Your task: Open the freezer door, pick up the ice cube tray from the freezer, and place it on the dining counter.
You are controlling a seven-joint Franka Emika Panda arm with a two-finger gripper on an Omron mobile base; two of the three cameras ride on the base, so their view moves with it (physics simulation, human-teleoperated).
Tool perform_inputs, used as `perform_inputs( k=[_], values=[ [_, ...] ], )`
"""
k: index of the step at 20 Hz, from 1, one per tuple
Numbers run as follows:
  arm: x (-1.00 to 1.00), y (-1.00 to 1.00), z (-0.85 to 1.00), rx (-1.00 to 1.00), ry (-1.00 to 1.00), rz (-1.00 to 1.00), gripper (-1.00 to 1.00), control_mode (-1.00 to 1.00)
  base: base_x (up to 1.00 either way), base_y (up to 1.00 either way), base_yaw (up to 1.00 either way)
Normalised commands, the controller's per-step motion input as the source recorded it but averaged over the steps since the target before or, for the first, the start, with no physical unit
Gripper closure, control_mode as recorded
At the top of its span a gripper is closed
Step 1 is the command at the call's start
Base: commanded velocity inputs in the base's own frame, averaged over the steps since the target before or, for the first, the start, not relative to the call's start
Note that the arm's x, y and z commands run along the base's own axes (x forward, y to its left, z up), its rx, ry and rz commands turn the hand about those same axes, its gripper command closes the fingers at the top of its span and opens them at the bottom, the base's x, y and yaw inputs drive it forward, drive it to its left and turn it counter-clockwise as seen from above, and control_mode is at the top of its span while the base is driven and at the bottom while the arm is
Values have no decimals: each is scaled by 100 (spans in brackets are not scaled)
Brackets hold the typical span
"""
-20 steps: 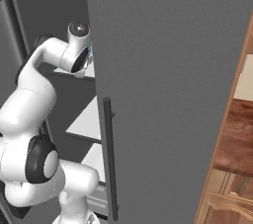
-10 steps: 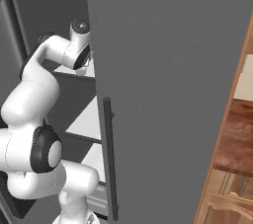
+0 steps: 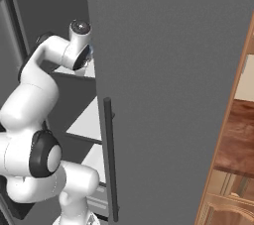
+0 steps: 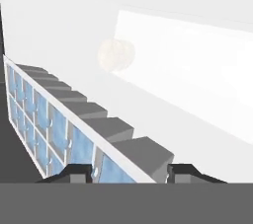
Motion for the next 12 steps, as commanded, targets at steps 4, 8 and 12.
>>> perform_inputs(
  k=[4,8,12],
  values=[
    [-43,-8,3,8,-21,-11,100,-100,0,0,0],
    [-24,-7,12,9,-25,-13,100,-100,0,0,0],
    [-5,-4,15,8,-18,-14,100,-100,0,0,0]
  ],
)
